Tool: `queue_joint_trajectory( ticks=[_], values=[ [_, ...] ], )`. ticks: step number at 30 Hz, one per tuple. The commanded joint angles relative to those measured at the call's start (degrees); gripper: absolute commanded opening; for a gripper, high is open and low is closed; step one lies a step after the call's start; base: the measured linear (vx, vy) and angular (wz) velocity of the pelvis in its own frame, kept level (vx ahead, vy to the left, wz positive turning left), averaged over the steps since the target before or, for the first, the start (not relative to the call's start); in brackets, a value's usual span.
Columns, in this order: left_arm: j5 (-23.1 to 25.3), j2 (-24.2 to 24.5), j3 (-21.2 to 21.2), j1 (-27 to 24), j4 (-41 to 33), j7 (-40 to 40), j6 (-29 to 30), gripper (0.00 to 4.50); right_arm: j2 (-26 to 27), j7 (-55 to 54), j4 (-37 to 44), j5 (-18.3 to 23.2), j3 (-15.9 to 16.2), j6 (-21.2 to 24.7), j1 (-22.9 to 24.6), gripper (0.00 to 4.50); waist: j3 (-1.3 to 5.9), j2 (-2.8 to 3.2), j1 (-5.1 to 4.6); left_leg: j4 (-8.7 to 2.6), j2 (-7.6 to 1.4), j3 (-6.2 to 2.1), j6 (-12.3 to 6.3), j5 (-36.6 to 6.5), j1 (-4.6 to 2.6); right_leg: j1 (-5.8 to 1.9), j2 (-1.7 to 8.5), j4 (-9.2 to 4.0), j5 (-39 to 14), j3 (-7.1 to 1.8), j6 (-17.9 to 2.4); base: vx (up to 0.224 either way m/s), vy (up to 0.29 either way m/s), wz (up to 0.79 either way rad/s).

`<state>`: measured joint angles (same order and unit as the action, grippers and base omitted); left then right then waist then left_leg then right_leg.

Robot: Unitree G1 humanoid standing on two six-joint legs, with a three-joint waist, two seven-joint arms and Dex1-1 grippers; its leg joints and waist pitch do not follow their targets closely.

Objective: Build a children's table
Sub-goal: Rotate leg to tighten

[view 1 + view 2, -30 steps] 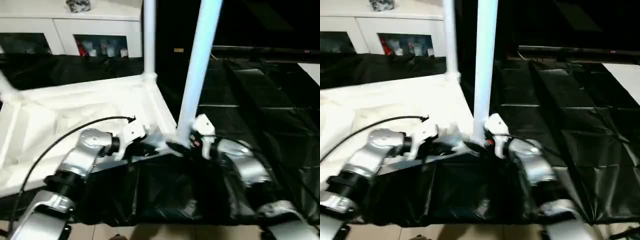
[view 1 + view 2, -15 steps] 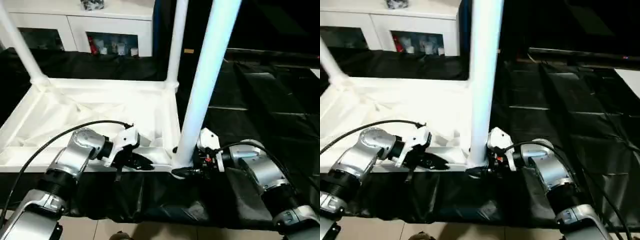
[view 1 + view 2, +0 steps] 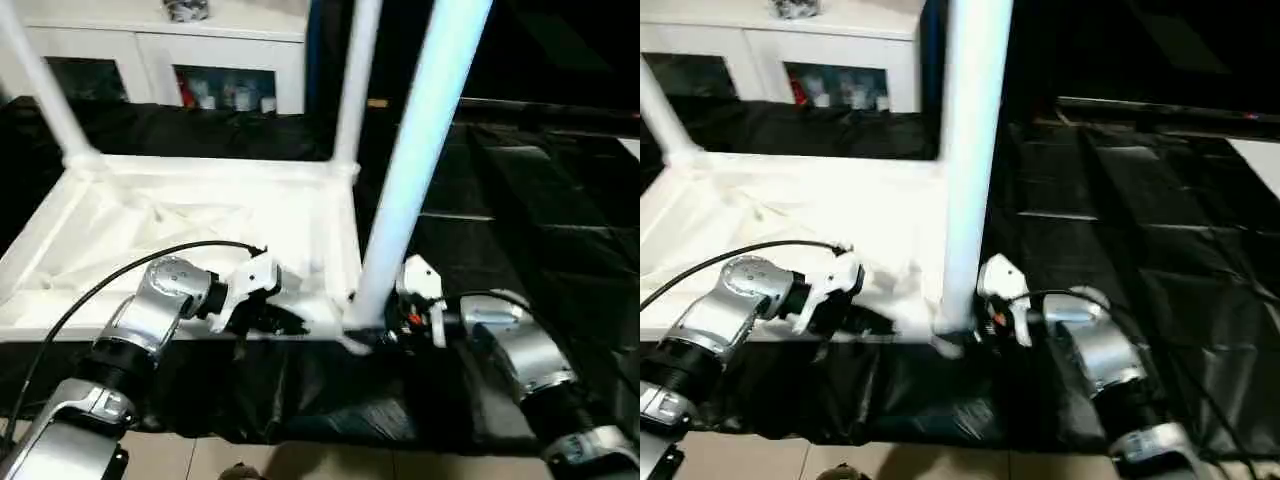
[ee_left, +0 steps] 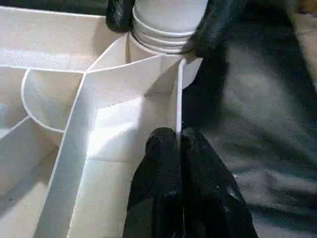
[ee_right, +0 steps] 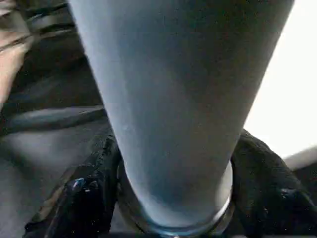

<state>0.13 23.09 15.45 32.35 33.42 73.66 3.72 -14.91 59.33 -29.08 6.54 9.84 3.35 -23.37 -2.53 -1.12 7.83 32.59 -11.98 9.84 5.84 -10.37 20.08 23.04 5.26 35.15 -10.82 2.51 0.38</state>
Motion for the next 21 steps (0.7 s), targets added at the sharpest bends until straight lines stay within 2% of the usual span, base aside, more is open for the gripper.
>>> queue_joint_trajectory(
  ticks=[1,3,4,5,6,8,9,11,12,13,14,15,17,18,19,21],
  values=[
    [0.9,-4.5,0.3,2.8,0.3,-7.2,0.2,0.0,4.1,-7.8,-3.5,-2.5,2.1,-0.3,-1.0,2.71,2.94,0.24,-0.47,-4.28,-0.77,0.09,0.59,-16.5,-0.25,-2.48,2.54,-4.65,-16.4,-1.7,-11.1,0.0,0.0,0.0],
    [1.1,-5.7,0.1,3.2,0.8,-9.3,0.7,0.0,5.2,-11.1,-4.8,-3.5,1.8,-1.3,-1.4,2.7,2.95,0.23,-0.9,-4.38,-0.81,-0.02,1.47,-17.4,-0.47,-2.17,2.58,-4.97,-19.1,-1.78,-9.8,0.0,0.0,0.0],
    [2.2,-8.3,0.4,4.0,1.7,-13.8,1.7,0.0,7.8,-17.4,-7.8,-4.8,1.2,-0.6,-2.7,2.7,3.0,-0.05,-1.01,-4.35,-0.79,-0.01,1.4,-16.9,-0.34,-2.28,2.55,-4.88,-18.6,-1.78,-9.8,0.0,0.0,0.0],
    [2.5,-9.4,0.5,4.3,2.0,-15.5,2.1,0.0,9.0,-20.3,-9.0,-5.3,0.9,-0.3,-3.2,2.69,2.92,0.13,-1.32,-4.47,-0.76,-0.04,1.54,-16.4,-0.12,-2.21,2.5,-4.84,-17.8,-1.84,-9.9,0.0,0.0,0.0],
    [3.0,-10.9,0.7,4.9,2.5,-17.7,2.5,0.0,10.5,-23.0,-10.3,-5.4,0.5,0.6,-4.0,2.67,2.97,0.08,-1.6,-4.42,-0.65,-0.1,1.48,-17.0,-0.2,-2.27,2.43,-4.92,-18.8,-1.72,-9.5,0.0,0.0,0.0],
    [3.5,-12.5,0.6,5.4,3.0,-20.2,2.9,0.0,12.2,-25.5,-11.6,-5.4,0.0,1.4,-4.7,2.67,2.94,0.18,-1.72,-4.42,-0.65,-0.06,1.37,-17.0,-0.2,-2.16,2.43,-5.05,-18.9,-1.82,-9.4,0.0,0.0,0.0],
    [3.7,-13.2,0.5,5.6,3.2,-21.4,3.3,0.0,13.1,-28.0,-12.3,-5.8,-0.3,1.5,-5.1,2.67,3.11,0.11,-1.7,-4.34,-0.69,-0.04,0.94,-16.3,-0.23,-2.25,2.4,-4.92,-16.9,-1.86,-9.6,0.0,0.0,0.0],
    [4.9,-15.6,0.8,6.2,3.7,-24.4,3.3,0.0,16.3,-36.0,-15.9,-6.8,-1.8,1.6,-7.3,2.67,3.0,0.26,-1.89,-4.46,-0.62,-0.02,1.16,-15.6,0.02,-2.16,2.37,-4.84,-16.1,-1.86,-9.8,0.0,0.0,0.0],
    [4.9,-15.6,0.8,6.2,3.7,-24.4,3.3,0.0,16.3,-36.0,-15.9,-6.8,-1.8,1.6,-7.3,2.67,3.13,0.19,-1.83,-4.43,-0.53,-0.09,1.27,-15.7,-0.1,-2.34,2.4,-4.93,-17.0,-1.72,-9.3,0.0,0.0,0.0],
    [5.2,-16.2,0.9,6.3,3.8,-24.9,2.9,0.0,17.1,-36.3,-17.2,-6.8,-2.1,0.4,-8.0,2.67,3.29,0.29,-1.85,-4.24,-0.63,0.02,0.96,-15.4,-0.22,-2.21,2.44,-4.82,-15.1,-1.85,-9.7,0.0,0.0,0.0],
    [5.4,-16.4,1.0,6.3,3.7,-24.8,2.6,0.0,17.7,-34.2,-17.8,-5.6,-2.5,-0.9,-8.2,3.22,3.29,0.29,-1.85,-4.24,-0.63,0.02,0.96,-15.4,-0.22,-2.21,2.44,-4.82,-15.1,-1.85,-9.7,0.0,0.0,0.0],
    [5.3,-16.4,1.0,6.3,3.6,-24.6,2.5,0.0,17.7,-33.6,-17.7,-5.4,-2.6,-1.2,-8.2,3.36,3.19,0.26,-1.9,-4.27,-0.54,0.05,0.24,-15.2,0.1,-2.41,2.26,-4.73,-13.5,-1.78,-10.0,0.0,0.0,0.0],
    [4.8,-15.3,1.2,5.5,2.5,-22.2,1.5,0.0,17.3,-29.5,-16.3,-3.1,-3.8,-0.2,-7.7,3.41,3.25,0.3,-1.84,-4.19,-0.56,0.12,-0.45,-14.8,0.05,-2.43,2.24,-4.66,-12.3,-1.82,-10.3,0.0,0.0,0.0],
    [4.1,-14.1,1.3,4.5,1.3,-19.7,0.1,0.0,16.0,-26.4,-14.9,-2.3,-3.6,0.2,-7.1,3.41,3.21,0.34,-1.8,-4.23,-0.59,0.1,-0.81,-14.8,0.12,-2.51,2.26,-4.65,-11.9,-1.82,-10.5,0.0,0.0,0.0],
    [3.6,-13.5,1.3,4.0,0.5,-18.4,-0.2,0.0,15.2,-24.9,-14.1,-2.3,-3.1,0.1,-6.8,3.72,3.34,0.29,-1.77,-4.17,-0.62,0.07,-1.11,-14.4,0.15,-2.69,2.25,-4.48,-11.1,-1.78,-10.7,0.0,0.0,0.0],
    [3.3,-12.5,1.4,3.3,-0.4,-16.6,-0.3,0.0,13.8,-22.2,-13.1,-2.7,-2.2,0.0,-6.2,3.82,3.3,0.29,-1.82,-4.16,-0.64,0.11,-1.33,-13.9,0.21,-2.68,2.23,-4.38,-10.0,-1.76,-11.1,0.0,0.0,0.0]
  ],
)
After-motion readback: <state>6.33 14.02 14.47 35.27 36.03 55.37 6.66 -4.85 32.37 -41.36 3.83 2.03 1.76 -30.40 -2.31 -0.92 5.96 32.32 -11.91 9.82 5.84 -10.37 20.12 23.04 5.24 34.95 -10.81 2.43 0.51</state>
